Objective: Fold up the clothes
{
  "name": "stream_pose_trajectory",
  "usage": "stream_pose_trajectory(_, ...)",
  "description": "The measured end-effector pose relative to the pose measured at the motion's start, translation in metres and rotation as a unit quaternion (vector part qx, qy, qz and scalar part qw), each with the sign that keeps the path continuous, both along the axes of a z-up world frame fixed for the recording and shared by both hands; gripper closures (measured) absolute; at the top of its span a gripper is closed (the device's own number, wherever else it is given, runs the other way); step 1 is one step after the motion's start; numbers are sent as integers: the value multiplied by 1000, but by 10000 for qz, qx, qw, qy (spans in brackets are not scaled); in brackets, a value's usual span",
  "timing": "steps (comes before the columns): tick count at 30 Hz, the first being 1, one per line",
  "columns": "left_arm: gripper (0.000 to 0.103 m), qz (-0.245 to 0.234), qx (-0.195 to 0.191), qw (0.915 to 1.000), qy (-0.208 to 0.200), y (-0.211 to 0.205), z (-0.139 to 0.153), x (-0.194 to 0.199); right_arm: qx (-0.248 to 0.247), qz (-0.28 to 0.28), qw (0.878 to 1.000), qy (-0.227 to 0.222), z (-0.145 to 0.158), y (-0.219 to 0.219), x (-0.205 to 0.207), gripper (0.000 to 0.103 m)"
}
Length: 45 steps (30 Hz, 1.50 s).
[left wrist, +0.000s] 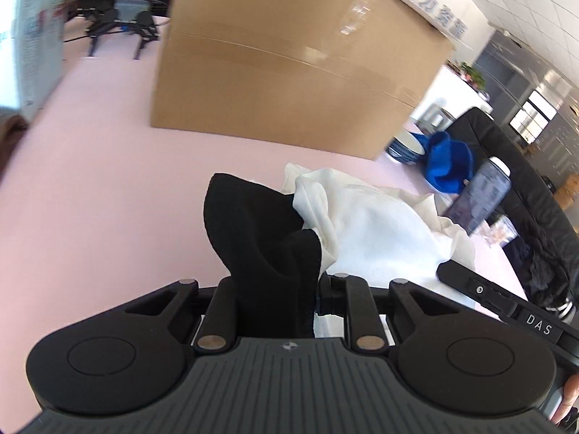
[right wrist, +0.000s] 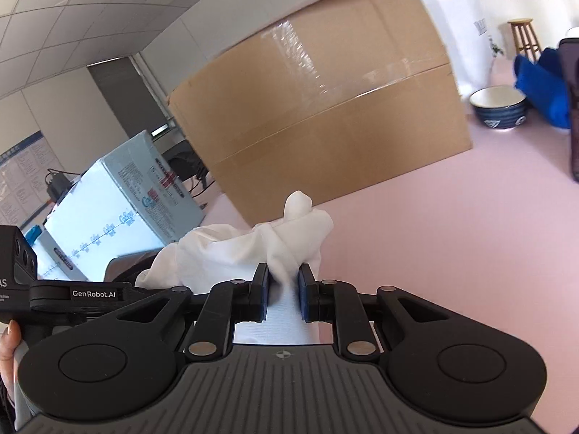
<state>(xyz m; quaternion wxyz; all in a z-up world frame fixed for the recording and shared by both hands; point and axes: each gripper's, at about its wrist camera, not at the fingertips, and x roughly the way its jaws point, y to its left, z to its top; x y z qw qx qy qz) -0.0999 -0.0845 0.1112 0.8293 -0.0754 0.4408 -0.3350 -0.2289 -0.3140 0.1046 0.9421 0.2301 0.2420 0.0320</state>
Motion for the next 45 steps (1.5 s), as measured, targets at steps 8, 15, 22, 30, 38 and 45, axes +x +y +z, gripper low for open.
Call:
stream_pose_trajectory(8, 87, -1856, 362, 9817, 215, -140, -15, -76, -162, -1731, 9834, 522, -5, -102, -131, 88)
stream_pose_trajectory(15, 87, -2601, 482, 9630, -519, -248, -13, -143, -505, -3041, 9498, 526, -11, -154, -209, 88)
stream_pose_trajectory(22, 87, -2942, 735, 9456, -1176, -356, -9, -183, -857, -4050, 9094, 396, -11, -199, -260, 88)
stream_pose_trajectory(30, 87, -3053, 888, 9359, -1519, -428, -29, -197, -1056, -4723, 8744, 346, -31, -232, -272, 88)
stream_pose_trajectory(38, 66, -3312, 645, 9236, -1820, -434, -48, -189, -1132, -4888, 8633, 548, -62, -243, -266, 88)
stream_pose_trajectory(45, 19, -2773, 125, 9382, -2065, -404, -35, -172, -1301, -4959, 8586, 64, -57, -234, -273, 20)
